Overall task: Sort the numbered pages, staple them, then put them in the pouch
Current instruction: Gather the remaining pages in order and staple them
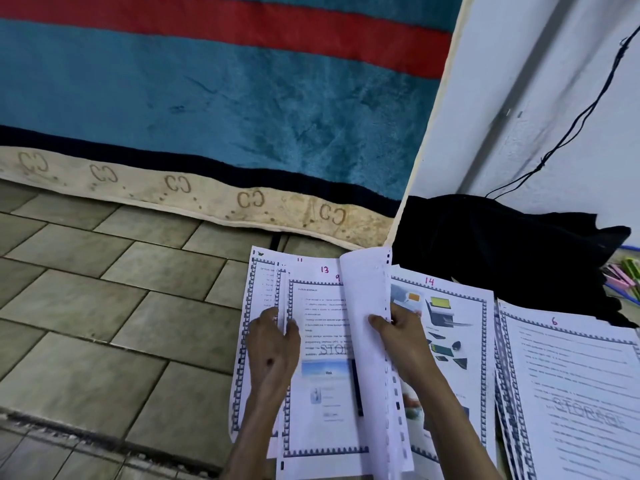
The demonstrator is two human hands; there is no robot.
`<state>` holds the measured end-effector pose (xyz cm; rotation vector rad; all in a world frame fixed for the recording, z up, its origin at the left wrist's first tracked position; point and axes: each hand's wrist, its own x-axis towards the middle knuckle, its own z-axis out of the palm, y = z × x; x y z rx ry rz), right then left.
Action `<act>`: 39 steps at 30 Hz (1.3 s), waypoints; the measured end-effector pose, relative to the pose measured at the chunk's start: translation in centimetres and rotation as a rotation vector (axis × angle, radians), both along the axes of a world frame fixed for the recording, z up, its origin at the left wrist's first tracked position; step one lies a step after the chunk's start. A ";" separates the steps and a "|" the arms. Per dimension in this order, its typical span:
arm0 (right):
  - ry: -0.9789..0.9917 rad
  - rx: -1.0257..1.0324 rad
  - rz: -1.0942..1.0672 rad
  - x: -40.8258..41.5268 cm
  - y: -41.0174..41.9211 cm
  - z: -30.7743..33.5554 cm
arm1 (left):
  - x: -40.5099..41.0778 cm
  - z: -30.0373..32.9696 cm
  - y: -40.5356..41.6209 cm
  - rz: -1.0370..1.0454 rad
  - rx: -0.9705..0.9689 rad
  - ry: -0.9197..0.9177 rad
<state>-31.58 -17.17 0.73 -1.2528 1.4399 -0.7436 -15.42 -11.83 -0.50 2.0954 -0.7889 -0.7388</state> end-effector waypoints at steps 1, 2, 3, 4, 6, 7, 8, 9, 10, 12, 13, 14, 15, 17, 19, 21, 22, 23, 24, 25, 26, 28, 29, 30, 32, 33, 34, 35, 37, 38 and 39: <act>-0.001 -0.003 0.003 0.1 0.0 0.0 | 0.1 -0.1 -0.1 0.006 0.013 0.017; -0.004 -0.007 0.004 0.2 0.0 0.0 | 0.1 -0.1 -0.2 0.022 0.019 0.045; -0.001 -0.012 0.010 0.2 0.0 0.0 | 0.1 0.0 -0.2 0.043 0.014 0.074; -0.007 -0.015 0.009 0.3 0.0 0.1 | 0.1 -0.1 -0.3 0.062 0.009 0.093; -0.019 -0.016 -0.004 0.3 0.1 0.2 | 0.2 -0.4 -0.2 0.062 0.009 0.109; -0.024 -0.016 -0.009 0.2 0.2 0.2 | 0.2 -0.5 -0.2 0.038 0.012 0.126; -0.025 -0.016 -0.011 0.1 0.2 0.2 | 0.2 -0.6 -0.1 0.006 0.014 0.141; -0.021 -0.017 -0.012 0.0 0.2 0.2 | 0.1 -0.5 -0.1 -0.034 0.018 0.144; -0.014 -0.017 -0.010 -0.1 0.1 0.1 | 0.0 -0.6 -0.1 -0.068 0.020 0.134; -0.008 -0.014 0.001 -0.5 0.0 0.1 | 0.1 -0.3 0.0 -0.084 0.024 0.113; -0.014 -0.016 0.005 -0.7 0.0 0.2 | 0.5 -0.3 -0.1 -0.068 0.014 0.116; -0.014 -0.022 0.007 -1.0 0.0 0.4 | 1.2 -0.2 -0.3 -0.045 -0.003 0.137; -0.015 -0.029 0.007 -1.2 0.0 0.5 | 1.9 -0.2 -0.3 -0.027 -0.016 0.174; -0.027 -0.044 0.007 -1.5 0.1 0.8 | 3.5 0.3 -0.2 -0.021 -0.040 0.252; -0.032 -0.075 0.021 -1.3 0.4 1.0 | 5.4 0.7 0.1 -0.014 -0.066 0.316; -0.072 -0.082 0.045 -0.7 0.6 1.2 | 7.2 0.8 0.6 0.019 -0.098 0.454; -0.094 -0.058 0.057 -0.4 0.7 1.1 | 7.8 0.7 0.8 0.025 -0.102 0.563; -0.099 -0.033 0.078 0.0 0.8 1.0 | 8.1 0.6 1.1 0.021 -0.092 0.655; -0.081 -0.034 0.108 0.4 0.8 0.7 | 8.3 0.5 1.4 0.008 -0.078 0.710; -0.045 -0.061 0.153 0.9 1.0 0.2 | 8.2 0.1 1.7 -0.016 -0.068 0.733; 0.008 -0.094 0.198 1.2 1.1 -0.4 | 7.9 0.0 2.0 -0.030 -0.070 0.718; 0.294 -0.218 0.340 1.6 1.4 -2.0 | 7.2 -0.2 2.3 -0.017 -0.091 0.658; 0.488 -0.278 0.435 1.8 1.7 -2.9 | 6.9 -0.1 2.5 -0.001 -0.113 0.633; 0.644 -0.321 0.515 2.1 2.0 -3.7 | 6.8 0.0 2.5 0.016 -0.128 0.602; 0.815 -0.361 0.600 2.7 2.8 -5.2 | 6.9 0.6 2.5 0.039 -0.144 0.556; 0.851 -0.381 0.607 2.9 3.1 -5.8 | 7.1 1.1 2.5 0.046 -0.153 0.531; 0.875 -0.402 0.606 3.1 3.3 -6.3 | 7.4 1.7 2.4 0.052 -0.153 0.504; 0.895 -0.411 0.607 3.2 3.4 -6.6 | 7.6 2.4 2.4 0.052 -0.145 0.488; 0.901 -0.408 0.607 3.6 3.3 -6.5 | 7.9 3.8 2.1 0.044 -0.137 0.458; 0.904 -0.406 0.609 3.6 3.3 -6.5 | 7.9 4.7 2.0 0.049 -0.144 0.428; 0.912 -0.404 0.612 3.7 3.2 -6.5 | 7.9 5.6 1.9 0.056 -0.159 0.384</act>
